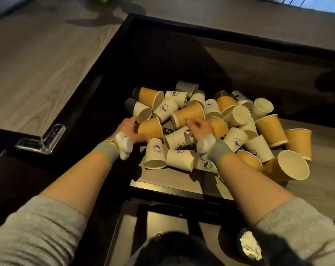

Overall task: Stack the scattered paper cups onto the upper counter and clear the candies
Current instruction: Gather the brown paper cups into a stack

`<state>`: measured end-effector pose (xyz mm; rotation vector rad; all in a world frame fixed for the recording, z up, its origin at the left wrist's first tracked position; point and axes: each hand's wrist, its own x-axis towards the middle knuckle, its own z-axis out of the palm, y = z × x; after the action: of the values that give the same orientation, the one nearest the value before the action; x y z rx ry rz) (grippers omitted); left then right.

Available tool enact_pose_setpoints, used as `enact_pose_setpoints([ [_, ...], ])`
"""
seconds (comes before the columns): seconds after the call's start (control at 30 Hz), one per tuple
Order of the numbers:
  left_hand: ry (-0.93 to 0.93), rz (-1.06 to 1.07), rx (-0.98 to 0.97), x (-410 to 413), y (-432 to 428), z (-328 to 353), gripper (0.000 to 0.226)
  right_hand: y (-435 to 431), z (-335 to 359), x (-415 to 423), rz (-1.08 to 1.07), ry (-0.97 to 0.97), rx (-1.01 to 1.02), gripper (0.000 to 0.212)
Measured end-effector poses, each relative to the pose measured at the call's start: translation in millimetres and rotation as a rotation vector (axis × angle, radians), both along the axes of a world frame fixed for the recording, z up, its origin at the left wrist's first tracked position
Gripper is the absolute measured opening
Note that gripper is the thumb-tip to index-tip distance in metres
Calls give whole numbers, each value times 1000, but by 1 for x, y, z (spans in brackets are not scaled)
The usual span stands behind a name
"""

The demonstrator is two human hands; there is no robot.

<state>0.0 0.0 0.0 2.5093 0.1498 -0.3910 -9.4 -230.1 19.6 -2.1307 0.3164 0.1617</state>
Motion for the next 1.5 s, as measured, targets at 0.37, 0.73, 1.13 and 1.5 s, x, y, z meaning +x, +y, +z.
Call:
enact_pose_setpoints([
  [0.37, 133, 67, -156, 8, 13, -27, 77, -18, -2, 28, -62, -69, -76, 36],
  [0.73, 190, 210, -241, 2, 1, -18, 79, -44, -17, 86, -26, 28, -491, 48],
  [1.13, -28, 368, -412, -27, -15, -7, 64, -38, -17, 101, 41, 38, -418, 41],
  [1.5, -87, 144, -343, -18, -33, 22, 73, -28, 33, 63, 92, -281, 63, 28],
])
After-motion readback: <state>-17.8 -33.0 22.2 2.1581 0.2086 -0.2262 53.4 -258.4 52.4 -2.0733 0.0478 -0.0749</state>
